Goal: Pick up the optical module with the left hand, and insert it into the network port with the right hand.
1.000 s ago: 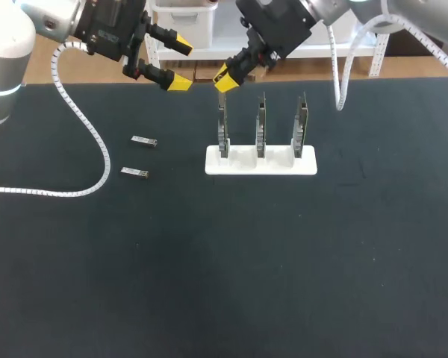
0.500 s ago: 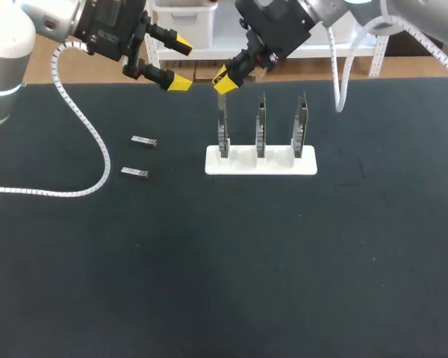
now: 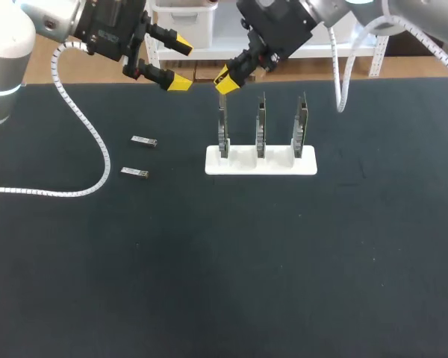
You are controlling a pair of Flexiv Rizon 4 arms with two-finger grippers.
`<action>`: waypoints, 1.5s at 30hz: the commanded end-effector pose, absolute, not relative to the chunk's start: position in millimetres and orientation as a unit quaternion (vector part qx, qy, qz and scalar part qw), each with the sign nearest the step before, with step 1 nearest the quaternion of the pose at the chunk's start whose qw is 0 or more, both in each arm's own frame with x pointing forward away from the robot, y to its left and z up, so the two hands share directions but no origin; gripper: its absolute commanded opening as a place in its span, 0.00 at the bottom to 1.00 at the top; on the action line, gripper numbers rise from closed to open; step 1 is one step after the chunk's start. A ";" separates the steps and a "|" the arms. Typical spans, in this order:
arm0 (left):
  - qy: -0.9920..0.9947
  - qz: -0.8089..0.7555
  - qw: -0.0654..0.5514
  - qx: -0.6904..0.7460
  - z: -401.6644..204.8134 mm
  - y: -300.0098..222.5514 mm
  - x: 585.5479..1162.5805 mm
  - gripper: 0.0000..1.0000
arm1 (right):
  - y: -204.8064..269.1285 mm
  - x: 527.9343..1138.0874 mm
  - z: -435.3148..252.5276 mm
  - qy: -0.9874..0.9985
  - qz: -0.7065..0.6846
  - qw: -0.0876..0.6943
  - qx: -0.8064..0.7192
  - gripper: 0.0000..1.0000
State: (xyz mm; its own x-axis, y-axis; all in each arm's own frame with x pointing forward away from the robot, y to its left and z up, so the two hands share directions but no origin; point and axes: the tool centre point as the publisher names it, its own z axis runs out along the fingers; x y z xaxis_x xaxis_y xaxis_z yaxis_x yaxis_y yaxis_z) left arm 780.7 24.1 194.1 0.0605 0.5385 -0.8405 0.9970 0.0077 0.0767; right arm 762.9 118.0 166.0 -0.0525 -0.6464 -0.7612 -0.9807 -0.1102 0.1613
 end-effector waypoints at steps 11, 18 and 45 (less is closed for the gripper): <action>0.611 -0.313 0.363 0.630 195.0 23.7 780.9 1.00 | 121.9 764.1 175.3 0.621 0.355 0.238 -0.657 0.00; 0.611 -0.313 0.363 0.630 195.0 23.7 780.9 1.00 | 120.5 758.8 177.2 0.629 0.342 0.231 -0.659 0.00; 0.611 -0.313 0.363 0.630 195.0 23.7 780.9 1.00 | 119.7 754.4 168.8 0.645 0.343 0.222 -0.647 0.00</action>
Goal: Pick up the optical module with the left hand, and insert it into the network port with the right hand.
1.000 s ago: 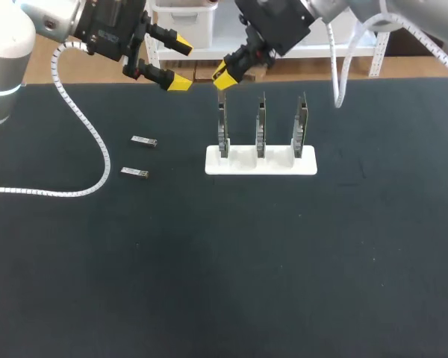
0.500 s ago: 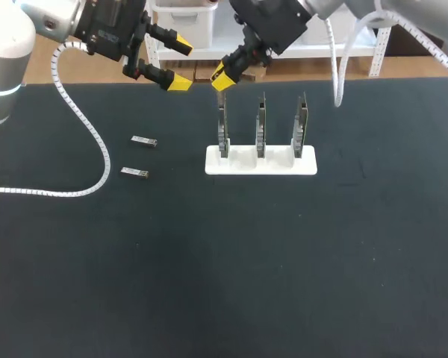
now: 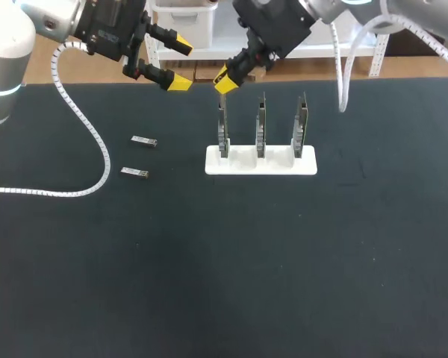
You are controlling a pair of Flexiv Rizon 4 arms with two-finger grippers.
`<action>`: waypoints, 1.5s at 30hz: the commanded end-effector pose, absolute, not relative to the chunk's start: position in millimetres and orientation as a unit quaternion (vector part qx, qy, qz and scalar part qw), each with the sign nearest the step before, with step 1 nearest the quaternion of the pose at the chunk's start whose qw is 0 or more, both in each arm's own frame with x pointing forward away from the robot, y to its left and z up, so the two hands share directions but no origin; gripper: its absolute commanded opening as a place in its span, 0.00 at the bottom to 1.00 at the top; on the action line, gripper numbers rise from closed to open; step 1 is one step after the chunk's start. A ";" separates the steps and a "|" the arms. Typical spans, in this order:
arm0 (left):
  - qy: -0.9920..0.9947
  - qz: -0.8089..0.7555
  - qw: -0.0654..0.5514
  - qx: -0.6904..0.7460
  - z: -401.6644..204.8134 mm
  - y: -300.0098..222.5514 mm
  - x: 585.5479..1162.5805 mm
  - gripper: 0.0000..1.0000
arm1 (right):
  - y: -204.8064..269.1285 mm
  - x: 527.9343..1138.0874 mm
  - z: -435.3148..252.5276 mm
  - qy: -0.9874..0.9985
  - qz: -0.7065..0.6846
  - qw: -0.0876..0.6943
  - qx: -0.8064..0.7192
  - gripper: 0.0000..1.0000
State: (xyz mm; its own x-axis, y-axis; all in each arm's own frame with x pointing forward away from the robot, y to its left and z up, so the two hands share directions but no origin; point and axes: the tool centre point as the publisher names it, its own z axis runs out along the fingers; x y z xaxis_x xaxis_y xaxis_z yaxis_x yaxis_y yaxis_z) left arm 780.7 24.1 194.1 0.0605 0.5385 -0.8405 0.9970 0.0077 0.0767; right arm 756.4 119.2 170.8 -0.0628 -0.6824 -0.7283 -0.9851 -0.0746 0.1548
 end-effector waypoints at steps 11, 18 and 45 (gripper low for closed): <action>0.611 -0.313 0.363 0.630 195.0 23.7 780.9 1.00 | 117.9 758.4 168.9 0.645 0.342 0.222 -0.646 0.00; 0.611 -0.313 0.363 0.630 195.0 23.7 780.9 1.00 | 120.7 763.0 171.3 0.640 0.340 0.221 -0.652 0.00; 0.611 -0.313 0.363 0.630 195.0 23.7 780.9 1.00 | 121.2 764.4 162.8 0.650 0.346 0.225 -0.638 0.00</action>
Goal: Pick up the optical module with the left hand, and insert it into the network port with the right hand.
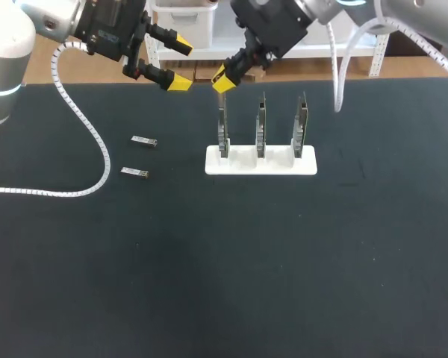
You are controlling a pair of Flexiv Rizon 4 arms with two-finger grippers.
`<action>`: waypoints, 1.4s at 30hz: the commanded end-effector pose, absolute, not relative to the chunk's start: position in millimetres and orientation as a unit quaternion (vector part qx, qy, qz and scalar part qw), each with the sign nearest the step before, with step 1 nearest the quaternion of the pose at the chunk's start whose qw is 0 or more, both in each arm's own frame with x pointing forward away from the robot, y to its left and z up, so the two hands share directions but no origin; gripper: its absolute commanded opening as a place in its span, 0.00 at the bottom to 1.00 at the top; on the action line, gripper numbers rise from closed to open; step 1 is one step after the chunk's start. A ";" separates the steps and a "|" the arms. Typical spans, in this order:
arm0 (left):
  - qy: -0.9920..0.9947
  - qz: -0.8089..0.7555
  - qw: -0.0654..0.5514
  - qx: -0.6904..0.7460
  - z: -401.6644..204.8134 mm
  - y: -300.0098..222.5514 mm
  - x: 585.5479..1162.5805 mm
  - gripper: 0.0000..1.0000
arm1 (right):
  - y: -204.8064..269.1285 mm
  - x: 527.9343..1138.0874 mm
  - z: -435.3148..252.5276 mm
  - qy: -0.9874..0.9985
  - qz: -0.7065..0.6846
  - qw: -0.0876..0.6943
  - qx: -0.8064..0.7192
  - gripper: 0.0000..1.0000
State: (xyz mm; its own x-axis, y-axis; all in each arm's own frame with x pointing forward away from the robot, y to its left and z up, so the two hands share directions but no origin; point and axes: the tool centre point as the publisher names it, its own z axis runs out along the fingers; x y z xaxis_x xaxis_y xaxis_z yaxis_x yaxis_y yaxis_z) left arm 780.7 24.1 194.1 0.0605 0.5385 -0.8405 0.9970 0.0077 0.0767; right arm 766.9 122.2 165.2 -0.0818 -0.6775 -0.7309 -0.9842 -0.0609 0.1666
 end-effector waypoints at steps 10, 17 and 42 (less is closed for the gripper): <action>0.611 -0.313 0.363 0.630 195.0 23.7 780.9 1.00 | 123.2 763.2 162.5 0.657 0.339 0.235 -0.631 0.00; 0.611 -0.313 0.363 0.630 195.0 23.7 780.9 1.00 | 125.1 755.7 163.8 0.663 0.335 0.243 -0.624 0.00; 0.611 -0.313 0.363 0.630 195.0 23.7 780.9 1.00 | 118.6 756.3 154.1 0.651 0.347 0.251 -0.627 0.00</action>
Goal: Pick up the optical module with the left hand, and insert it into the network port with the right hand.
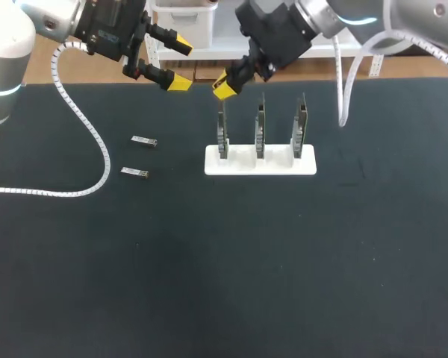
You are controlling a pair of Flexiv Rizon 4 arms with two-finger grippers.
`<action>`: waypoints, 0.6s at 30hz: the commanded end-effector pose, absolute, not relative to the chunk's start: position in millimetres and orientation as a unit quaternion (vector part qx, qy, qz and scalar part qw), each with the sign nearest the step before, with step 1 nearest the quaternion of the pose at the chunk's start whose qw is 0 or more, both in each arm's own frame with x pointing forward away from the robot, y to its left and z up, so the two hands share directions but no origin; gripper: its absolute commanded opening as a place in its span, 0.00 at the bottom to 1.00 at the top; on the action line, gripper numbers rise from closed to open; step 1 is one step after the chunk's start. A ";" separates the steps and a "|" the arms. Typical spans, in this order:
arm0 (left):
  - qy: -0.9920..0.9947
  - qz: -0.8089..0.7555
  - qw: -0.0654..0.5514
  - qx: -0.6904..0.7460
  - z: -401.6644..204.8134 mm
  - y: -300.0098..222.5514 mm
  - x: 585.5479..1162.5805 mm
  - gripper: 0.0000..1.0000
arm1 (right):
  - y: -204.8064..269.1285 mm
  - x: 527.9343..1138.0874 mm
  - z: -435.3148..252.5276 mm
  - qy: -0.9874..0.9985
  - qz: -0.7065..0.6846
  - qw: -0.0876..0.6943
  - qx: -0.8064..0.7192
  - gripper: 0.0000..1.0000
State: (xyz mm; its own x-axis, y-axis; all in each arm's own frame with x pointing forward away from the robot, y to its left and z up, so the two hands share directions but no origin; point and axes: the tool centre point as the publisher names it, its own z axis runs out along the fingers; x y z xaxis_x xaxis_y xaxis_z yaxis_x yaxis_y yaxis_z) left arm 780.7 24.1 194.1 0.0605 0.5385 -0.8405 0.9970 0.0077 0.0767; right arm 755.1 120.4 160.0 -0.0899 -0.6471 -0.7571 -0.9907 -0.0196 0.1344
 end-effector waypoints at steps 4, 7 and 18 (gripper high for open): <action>0.611 -0.313 0.363 0.630 195.0 23.7 780.9 1.00 | 118.5 758.9 152.8 0.647 0.351 0.248 -0.630 0.00; 0.611 -0.313 0.363 0.630 195.0 23.7 780.9 1.00 | 117.2 760.1 153.7 0.646 0.351 0.247 -0.631 0.00; 0.611 -0.313 0.363 0.630 195.0 23.7 780.9 1.00 | 120.9 764.9 163.2 0.640 0.340 0.220 -0.653 0.00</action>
